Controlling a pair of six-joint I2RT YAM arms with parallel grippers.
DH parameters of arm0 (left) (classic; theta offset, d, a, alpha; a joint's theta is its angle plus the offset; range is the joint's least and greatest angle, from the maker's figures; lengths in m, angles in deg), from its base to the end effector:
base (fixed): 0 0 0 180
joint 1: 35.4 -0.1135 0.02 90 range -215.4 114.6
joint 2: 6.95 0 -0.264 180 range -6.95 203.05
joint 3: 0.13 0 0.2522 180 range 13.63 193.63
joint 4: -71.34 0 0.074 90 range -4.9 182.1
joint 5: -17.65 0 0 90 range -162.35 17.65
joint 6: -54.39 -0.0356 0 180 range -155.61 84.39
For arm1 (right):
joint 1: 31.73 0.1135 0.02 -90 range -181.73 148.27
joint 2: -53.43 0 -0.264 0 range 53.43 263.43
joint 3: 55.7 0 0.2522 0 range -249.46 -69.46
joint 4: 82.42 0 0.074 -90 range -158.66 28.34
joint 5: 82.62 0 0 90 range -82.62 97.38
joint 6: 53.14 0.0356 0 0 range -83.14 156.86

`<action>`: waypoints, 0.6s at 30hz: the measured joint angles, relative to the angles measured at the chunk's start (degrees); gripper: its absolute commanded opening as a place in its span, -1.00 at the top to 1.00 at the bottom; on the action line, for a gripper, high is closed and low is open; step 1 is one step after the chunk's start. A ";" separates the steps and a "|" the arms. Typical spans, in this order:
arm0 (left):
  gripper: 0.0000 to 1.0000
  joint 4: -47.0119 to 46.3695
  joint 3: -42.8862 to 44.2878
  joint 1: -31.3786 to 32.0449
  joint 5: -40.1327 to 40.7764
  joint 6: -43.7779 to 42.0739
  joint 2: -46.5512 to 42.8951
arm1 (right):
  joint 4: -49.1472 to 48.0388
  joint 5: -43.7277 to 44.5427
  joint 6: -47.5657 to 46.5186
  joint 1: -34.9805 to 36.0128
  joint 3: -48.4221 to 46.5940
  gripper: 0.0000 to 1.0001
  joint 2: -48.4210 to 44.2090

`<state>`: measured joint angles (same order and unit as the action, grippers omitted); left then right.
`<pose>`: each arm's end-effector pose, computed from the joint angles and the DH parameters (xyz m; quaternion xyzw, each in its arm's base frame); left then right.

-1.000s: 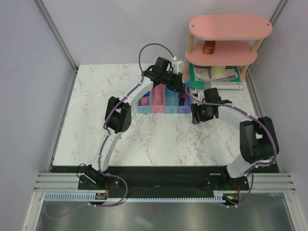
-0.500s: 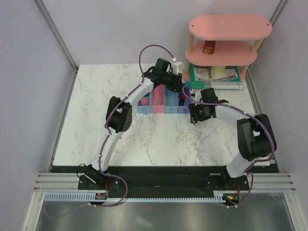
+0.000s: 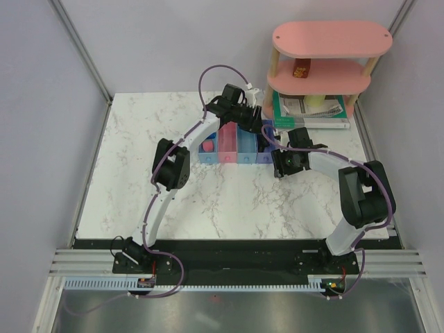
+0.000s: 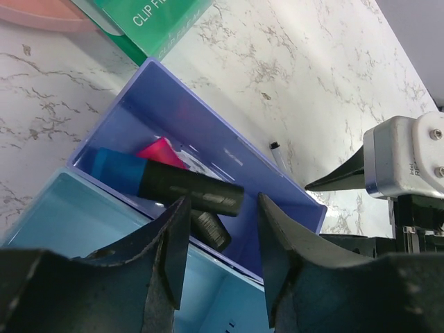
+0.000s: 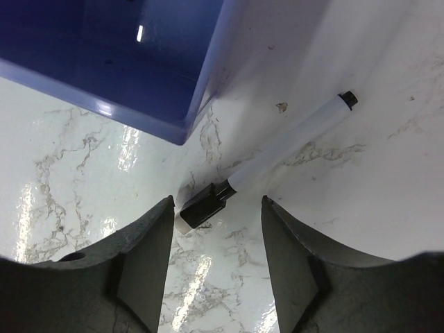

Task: Sort the stationery into containers
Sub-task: Place the pen in the storage box, then pick up the pen from the center of the board.

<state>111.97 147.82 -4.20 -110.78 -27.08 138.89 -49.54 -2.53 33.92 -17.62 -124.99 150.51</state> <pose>0.4763 -0.3143 0.2076 0.3073 0.8059 -0.4182 0.2850 0.3177 0.0862 0.1628 -0.1645 0.9499 0.1077 0.2429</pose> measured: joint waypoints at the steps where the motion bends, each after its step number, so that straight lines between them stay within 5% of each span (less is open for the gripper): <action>1: -0.01 -0.02 0.00 -0.02 -0.20 0.00 0.00 | -0.17 0.09 0.00 0.00 0.00 -0.21 0.09; 13: -0.02 -0.87 0.02 -1.64 -1.79 0.76 -0.04 | -1.60 0.92 0.17 0.04 0.00 -0.19 0.39; 18: -0.03 -0.83 -2.12 -3.08 -2.51 0.85 -3.04 | -1.77 1.01 0.22 0.04 0.00 -0.01 0.55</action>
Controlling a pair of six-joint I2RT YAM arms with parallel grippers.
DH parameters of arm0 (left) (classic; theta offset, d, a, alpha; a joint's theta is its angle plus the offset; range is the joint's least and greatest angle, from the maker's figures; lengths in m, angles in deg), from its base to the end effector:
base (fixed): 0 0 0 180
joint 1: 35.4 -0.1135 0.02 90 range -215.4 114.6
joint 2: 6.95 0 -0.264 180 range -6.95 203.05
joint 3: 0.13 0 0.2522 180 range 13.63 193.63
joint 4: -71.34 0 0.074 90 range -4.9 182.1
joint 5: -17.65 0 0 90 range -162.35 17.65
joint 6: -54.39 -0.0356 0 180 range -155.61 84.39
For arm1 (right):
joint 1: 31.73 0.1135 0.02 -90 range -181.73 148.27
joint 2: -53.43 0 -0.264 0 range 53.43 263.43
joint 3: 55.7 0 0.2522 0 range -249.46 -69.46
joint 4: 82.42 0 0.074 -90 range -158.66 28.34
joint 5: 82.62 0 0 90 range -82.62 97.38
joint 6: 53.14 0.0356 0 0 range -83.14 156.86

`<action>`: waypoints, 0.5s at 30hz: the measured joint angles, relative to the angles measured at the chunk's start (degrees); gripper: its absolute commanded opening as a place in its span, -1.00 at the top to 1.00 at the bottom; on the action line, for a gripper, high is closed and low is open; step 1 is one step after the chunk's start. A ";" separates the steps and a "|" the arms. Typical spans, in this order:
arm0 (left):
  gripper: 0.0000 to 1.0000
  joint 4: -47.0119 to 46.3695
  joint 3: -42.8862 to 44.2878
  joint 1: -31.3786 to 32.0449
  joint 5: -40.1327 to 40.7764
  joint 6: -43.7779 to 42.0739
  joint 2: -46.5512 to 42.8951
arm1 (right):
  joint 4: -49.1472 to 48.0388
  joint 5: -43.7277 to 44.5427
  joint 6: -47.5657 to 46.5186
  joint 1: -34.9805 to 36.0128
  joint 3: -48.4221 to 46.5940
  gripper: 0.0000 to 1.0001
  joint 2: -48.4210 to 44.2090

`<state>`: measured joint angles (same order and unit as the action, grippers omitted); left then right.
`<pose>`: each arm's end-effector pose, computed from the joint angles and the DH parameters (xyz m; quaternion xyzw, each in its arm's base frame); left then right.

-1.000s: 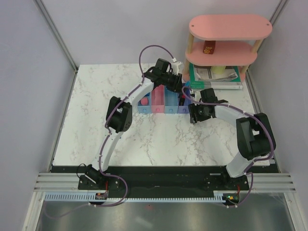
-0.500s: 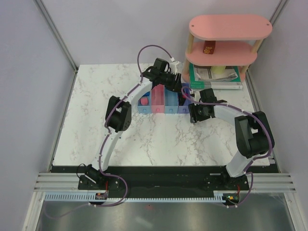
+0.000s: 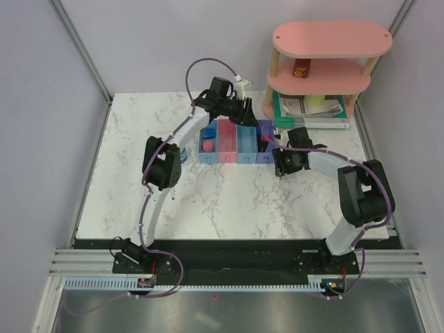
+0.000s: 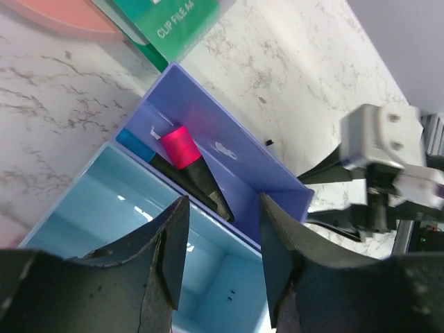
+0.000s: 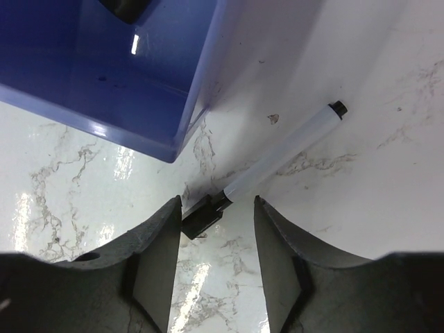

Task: Sort the stationery into containers
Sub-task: Pick up the pen from the center of the board.

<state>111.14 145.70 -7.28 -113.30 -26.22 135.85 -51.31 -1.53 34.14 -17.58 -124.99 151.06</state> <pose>0.4855 -0.2859 0.2261 0.2909 0.8009 -0.4311 0.2969 0.3211 0.0866 0.1614 -0.1613 0.9484 0.1007 0.2539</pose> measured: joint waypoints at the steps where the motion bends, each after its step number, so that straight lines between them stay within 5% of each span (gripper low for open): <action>1: -0.04 0.00 -1.70 -0.46 -0.07 -0.09 -1.84 | -0.13 0.00 0.09 0.00 0.00 0.06 0.07; 15: -0.12 10.82 -20.76 -8.57 5.60 -17.70 -34.67 | -2.05 0.42 0.13 0.02 1.75 0.55 -0.79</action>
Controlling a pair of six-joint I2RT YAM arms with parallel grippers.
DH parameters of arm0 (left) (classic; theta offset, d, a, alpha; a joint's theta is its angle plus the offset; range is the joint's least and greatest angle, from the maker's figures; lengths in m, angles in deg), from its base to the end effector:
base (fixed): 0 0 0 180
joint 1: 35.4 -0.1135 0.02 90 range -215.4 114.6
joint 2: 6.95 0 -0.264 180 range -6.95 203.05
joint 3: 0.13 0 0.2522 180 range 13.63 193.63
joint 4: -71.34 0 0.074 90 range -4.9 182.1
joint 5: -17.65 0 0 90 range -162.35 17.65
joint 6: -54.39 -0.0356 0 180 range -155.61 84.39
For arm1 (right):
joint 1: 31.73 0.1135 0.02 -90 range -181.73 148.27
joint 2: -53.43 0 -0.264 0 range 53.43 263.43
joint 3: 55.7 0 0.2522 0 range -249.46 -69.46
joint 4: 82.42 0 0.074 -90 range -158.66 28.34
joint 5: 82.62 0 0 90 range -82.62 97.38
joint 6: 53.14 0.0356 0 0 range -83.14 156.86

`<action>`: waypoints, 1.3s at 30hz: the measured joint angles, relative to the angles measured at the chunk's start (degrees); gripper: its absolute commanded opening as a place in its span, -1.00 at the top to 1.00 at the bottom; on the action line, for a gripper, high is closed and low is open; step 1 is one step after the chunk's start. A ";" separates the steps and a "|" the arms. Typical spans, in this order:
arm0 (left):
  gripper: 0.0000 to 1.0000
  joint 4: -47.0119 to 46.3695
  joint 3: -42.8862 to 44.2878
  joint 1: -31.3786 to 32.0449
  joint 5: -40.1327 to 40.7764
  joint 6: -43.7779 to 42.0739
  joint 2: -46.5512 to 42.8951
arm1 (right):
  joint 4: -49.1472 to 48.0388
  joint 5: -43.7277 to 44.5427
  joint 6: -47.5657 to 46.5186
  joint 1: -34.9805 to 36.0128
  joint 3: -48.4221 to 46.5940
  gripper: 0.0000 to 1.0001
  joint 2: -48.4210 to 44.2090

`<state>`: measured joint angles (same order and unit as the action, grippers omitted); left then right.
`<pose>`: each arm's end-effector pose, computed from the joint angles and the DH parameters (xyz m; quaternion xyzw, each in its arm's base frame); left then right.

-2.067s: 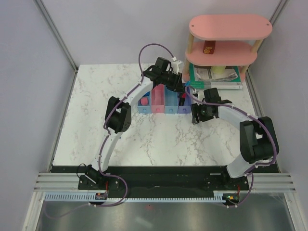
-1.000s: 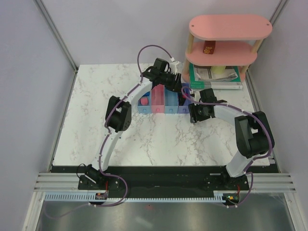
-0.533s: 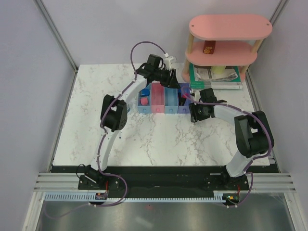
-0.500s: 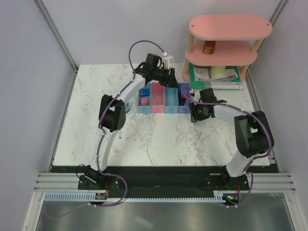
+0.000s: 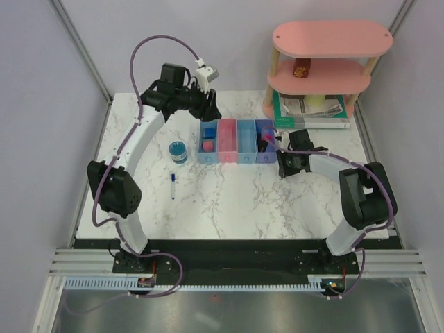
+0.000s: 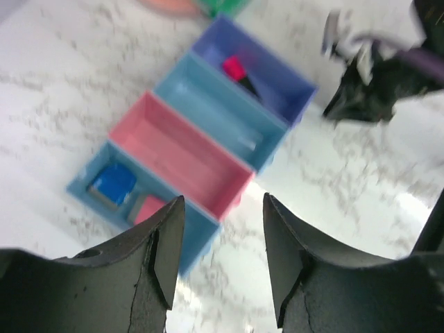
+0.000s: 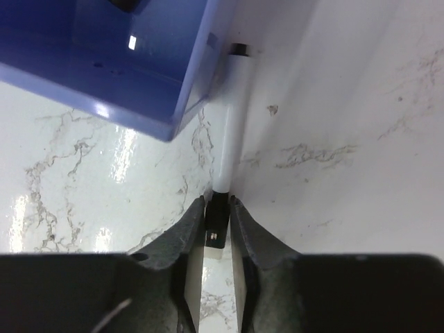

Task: Sort the stationery into containers
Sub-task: Pick up the pen from the center of the board, then place the pen in the storage box.

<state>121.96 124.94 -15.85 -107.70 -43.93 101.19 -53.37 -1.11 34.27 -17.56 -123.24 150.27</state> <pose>0.3976 -0.1630 0.3807 0.3414 0.7808 -0.3104 0.4212 0.3174 0.0856 0.1592 -0.1598 0.9463 0.0983 0.2634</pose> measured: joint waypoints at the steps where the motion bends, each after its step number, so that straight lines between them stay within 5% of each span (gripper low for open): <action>1: -0.12 0.83 -3.21 0.17 1.14 -2.45 -2.16 | 0.09 0.02 -0.02 -0.02 0.55 0.61 -0.50; 7: -0.26 6.82 -20.92 1.11 9.01 -18.34 -10.45 | 1.81 0.81 -0.22 0.00 3.80 0.70 -5.57; 13: -0.68 9.77 -28.52 0.90 15.65 -37.09 -14.82 | 4.26 2.01 -1.60 -0.20 4.26 0.69 -12.66; 20: -0.68 8.74 -30.56 0.79 17.46 -62.73 -22.27 | 7.89 3.02 -3.28 -2.99 5.03 0.68 -20.31; 27: -0.69 6.78 -44.28 0.24 19.41 -92.78 -29.14 | 10.88 2.43 -4.57 -3.96 1.70 0.65 -22.34; 39: -0.69 7.15 -56.37 -3.26 20.33 -102.99 -29.24 | 8.20 -7.37 -1.29 0.22 -22.29 0.63 -8.07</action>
<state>129.11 68.57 -19.11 -87.38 -146.92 71.94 -45.17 -8.48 32.98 -17.34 -145.54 142.20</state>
